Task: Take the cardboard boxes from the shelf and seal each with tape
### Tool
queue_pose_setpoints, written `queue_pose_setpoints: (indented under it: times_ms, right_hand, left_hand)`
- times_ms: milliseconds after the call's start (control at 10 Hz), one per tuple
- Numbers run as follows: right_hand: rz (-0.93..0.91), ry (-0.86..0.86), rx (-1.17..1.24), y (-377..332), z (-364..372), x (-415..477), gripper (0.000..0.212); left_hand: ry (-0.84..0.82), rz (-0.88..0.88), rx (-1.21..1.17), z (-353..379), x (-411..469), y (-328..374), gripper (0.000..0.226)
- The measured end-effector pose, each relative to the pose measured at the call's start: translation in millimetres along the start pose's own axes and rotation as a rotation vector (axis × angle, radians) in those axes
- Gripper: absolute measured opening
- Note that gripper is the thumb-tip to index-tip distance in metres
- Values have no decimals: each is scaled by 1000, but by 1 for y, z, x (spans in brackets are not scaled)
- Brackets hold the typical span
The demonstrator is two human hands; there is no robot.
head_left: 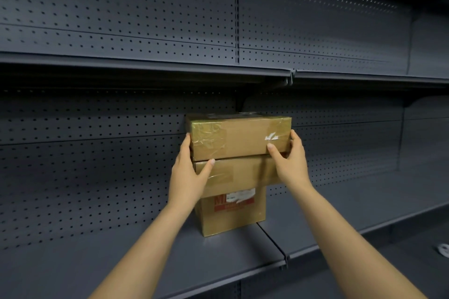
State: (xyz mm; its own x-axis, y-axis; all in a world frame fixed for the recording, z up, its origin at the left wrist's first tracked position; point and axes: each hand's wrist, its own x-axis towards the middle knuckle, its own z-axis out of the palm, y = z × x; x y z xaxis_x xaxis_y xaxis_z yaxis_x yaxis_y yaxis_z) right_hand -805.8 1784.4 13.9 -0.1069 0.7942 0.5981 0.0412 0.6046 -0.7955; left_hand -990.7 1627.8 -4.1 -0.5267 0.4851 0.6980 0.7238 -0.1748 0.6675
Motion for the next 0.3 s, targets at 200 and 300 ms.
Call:
queue_pose_setpoints:
  times_ms: [200,300]
  right_hand:
    - [-14,51,-68,-2,-1,0,74]
    - [-71,137,-134,-7,-2,-7,61]
  left_hand:
    - [29,17,42,-4,1,2,84]
    - [93,82,98,-11,-7,8,74]
